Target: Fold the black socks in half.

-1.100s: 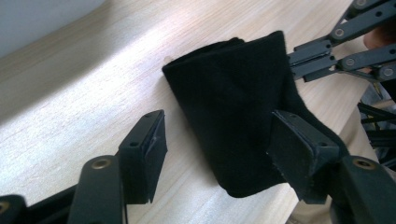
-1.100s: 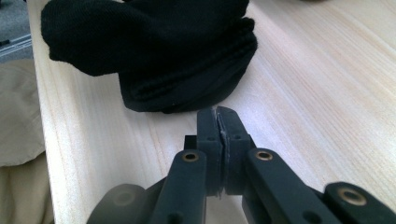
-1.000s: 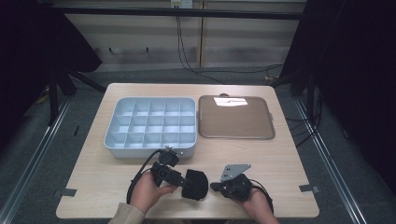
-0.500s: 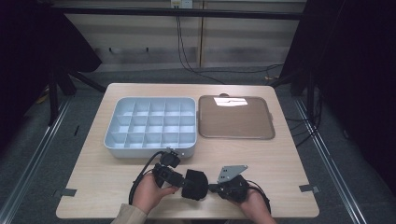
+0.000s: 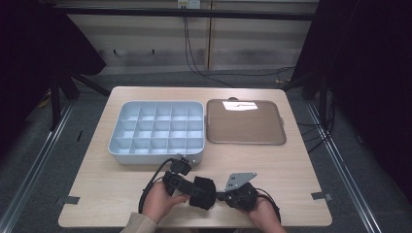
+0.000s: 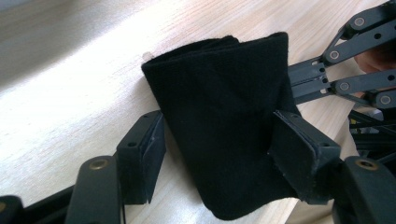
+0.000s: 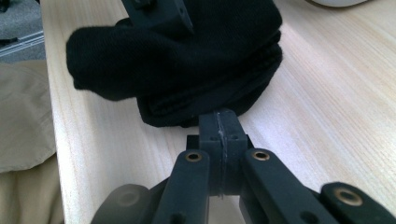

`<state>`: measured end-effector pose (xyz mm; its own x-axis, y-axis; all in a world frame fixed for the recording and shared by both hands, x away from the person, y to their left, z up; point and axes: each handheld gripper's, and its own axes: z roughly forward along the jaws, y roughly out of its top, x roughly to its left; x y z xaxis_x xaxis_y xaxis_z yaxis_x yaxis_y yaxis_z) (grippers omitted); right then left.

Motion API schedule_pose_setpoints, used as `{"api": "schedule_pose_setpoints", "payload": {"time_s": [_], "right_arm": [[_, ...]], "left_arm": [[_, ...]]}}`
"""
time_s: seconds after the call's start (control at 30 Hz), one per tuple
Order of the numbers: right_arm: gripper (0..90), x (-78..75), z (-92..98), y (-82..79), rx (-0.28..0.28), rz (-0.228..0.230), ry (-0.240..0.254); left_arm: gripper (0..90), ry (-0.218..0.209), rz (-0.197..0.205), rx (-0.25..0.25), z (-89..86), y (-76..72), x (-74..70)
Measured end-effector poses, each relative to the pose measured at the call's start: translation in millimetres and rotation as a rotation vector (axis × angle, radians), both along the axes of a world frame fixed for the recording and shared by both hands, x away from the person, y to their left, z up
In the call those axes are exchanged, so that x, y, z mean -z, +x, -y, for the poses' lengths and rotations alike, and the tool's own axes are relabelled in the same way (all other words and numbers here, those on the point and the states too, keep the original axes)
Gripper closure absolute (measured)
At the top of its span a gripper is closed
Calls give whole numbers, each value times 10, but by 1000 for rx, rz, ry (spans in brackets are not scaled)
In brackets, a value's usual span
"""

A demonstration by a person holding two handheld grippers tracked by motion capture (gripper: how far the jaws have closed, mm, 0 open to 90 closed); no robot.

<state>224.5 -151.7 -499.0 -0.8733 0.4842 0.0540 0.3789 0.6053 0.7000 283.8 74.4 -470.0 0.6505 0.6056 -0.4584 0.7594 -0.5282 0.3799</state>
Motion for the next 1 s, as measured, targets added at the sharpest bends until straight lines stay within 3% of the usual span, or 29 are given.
{"api": "schedule_pose_setpoints", "payload": {"time_s": [1.0], "right_arm": [[900,8,-26,-15,6,3,11]], "left_arm": [[348,2,-11,4,101,6,50]]}}
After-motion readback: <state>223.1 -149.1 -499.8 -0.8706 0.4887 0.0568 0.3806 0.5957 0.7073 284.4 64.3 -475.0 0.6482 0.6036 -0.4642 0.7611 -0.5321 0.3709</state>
